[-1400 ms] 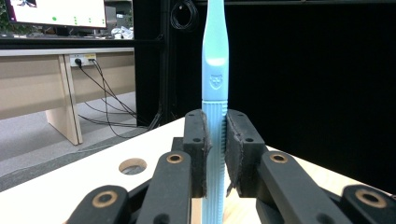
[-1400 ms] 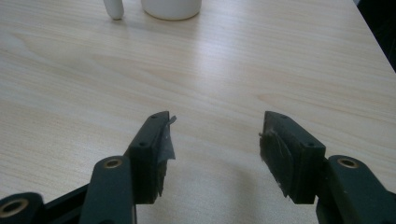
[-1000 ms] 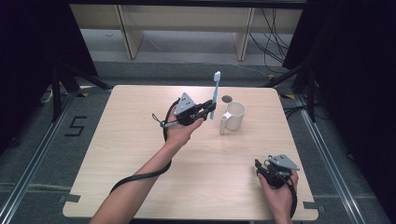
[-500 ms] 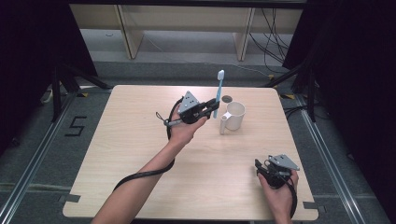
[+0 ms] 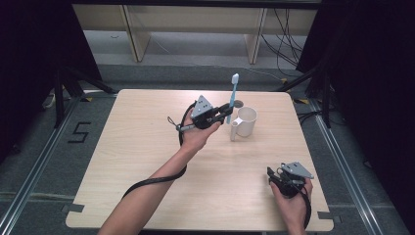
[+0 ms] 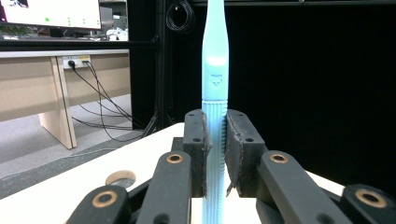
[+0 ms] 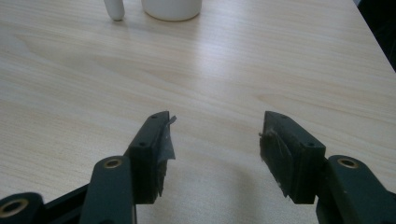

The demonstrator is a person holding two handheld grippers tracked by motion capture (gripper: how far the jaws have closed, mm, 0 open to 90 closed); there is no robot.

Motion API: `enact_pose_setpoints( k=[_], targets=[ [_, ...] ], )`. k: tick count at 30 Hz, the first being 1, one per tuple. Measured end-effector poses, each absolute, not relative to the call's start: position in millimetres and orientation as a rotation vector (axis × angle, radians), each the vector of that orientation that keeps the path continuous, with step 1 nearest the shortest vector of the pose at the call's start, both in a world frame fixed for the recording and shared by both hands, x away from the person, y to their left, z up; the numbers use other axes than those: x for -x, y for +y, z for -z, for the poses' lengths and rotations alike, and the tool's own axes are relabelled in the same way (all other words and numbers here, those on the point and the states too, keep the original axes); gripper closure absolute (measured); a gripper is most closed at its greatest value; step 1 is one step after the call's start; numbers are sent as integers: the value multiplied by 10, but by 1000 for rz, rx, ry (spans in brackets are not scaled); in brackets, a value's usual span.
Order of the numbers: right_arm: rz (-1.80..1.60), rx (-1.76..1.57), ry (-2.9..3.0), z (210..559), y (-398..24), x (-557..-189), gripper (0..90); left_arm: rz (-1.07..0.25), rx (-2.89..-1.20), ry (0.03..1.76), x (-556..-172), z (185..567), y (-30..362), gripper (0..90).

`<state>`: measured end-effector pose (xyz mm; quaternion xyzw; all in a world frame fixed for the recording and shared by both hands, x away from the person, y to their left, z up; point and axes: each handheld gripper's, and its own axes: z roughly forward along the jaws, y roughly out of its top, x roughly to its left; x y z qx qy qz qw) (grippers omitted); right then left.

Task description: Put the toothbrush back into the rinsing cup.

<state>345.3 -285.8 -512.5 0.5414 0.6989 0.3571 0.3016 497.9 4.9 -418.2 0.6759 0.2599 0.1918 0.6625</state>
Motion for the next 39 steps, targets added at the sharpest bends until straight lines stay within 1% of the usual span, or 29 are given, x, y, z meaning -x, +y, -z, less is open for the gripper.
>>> enact_pose_setpoints(
  k=[14,15,17,31,36,39],
  targets=[
    [-954,-1441,1850,5127,-2867,-3454,436,-413,-1520,610,-5083,4277,-74,786],
    [-940,-1384,1855,5127,-2899,-3468,436,-411,-1517,611,-5091,4284,-78,786],
    [-932,-1380,1861,5121,-2908,-3464,436,-408,-1516,614,-5102,4294,-90,786],
    [-936,-1385,1860,5122,-2906,-3463,436,-392,-1516,619,-5137,4347,-166,785],
    [-976,-1432,1840,5135,-2875,-3458,436,-391,-1515,626,-5152,4366,-171,785],
    [-952,-1383,1850,5133,-2899,-3470,436,-388,-1516,626,-5160,4374,-182,785]
  ],
)
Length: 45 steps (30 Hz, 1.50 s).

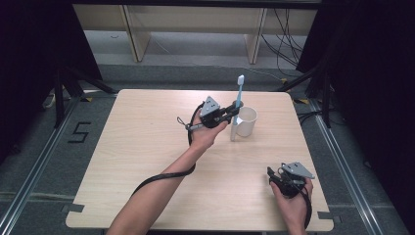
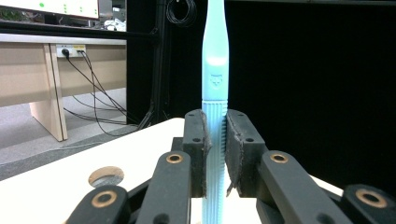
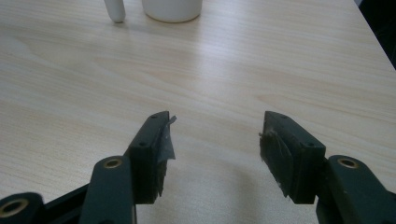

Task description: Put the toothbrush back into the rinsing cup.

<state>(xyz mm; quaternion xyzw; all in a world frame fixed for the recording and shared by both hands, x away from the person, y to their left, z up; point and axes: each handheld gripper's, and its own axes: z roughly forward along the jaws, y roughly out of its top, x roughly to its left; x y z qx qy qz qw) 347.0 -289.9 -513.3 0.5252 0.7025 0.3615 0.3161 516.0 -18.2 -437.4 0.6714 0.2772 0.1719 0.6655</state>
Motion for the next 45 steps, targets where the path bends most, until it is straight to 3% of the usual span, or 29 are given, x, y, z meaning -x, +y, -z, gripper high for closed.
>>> enact_pose_setpoints(
  k=[45],
  targets=[
    [-972,-1406,1851,5138,-2893,-3466,436,-388,-1565,646,-5186,4573,-226,783]
  ],
)
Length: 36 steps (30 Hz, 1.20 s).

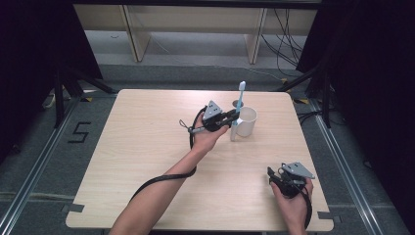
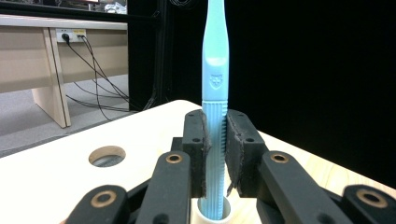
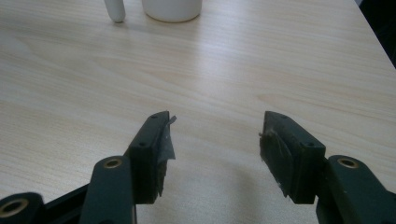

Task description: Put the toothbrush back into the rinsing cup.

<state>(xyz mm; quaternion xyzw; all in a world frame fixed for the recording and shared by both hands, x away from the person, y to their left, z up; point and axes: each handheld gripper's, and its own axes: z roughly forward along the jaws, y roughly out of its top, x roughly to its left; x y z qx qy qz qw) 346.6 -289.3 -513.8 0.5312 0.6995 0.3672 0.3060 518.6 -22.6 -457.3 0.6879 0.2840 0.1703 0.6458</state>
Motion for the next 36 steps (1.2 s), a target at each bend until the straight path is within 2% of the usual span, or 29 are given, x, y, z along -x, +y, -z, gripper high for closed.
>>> enact_pose_setpoints(
  k=[36],
  targets=[
    [-951,-1383,1854,5132,-2901,-3471,436,-404,-1601,650,-5146,4704,-204,781]
  ],
)
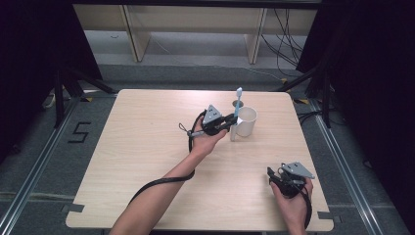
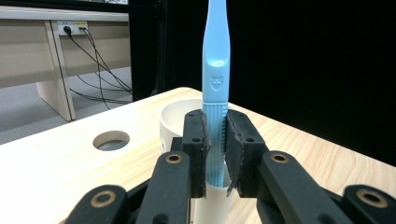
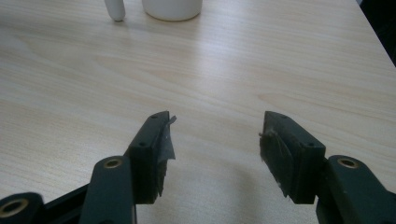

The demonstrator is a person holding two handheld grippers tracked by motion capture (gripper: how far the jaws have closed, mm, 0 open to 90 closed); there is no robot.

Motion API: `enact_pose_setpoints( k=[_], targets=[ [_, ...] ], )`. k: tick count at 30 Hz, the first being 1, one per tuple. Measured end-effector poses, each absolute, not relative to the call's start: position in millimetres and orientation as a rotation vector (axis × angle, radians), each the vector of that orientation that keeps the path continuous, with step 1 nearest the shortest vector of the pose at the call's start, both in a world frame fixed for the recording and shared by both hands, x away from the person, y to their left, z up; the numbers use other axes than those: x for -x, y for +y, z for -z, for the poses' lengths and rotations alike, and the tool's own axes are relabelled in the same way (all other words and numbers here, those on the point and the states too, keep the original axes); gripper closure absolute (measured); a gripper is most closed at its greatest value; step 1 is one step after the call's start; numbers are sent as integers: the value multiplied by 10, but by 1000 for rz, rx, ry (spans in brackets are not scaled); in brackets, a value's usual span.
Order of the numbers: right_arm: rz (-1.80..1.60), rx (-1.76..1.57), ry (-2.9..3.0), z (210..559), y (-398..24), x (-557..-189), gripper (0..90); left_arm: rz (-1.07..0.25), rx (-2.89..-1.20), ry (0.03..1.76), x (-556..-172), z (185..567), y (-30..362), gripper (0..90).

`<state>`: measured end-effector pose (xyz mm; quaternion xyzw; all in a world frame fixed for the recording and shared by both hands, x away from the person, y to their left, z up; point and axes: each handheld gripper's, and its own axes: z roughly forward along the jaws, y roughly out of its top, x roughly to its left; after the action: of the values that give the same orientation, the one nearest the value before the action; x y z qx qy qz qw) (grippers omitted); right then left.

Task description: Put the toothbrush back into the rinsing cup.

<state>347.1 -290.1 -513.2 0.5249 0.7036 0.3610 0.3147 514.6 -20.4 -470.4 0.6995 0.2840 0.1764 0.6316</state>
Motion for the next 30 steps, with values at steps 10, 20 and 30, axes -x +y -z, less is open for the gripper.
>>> enact_pose_setpoints(
  k=[10,20,30],
  targets=[
    [-955,-1384,1852,5133,-2903,-3471,436,-399,-1671,625,-5105,4687,-187,628],
    [-963,-1437,1848,5134,-2864,-3459,436,-409,-1728,594,-5012,4690,-28,422],
    [-962,-1435,1848,5134,-2864,-3458,436,-369,-1773,606,-4879,4614,102,381]
  ],
)
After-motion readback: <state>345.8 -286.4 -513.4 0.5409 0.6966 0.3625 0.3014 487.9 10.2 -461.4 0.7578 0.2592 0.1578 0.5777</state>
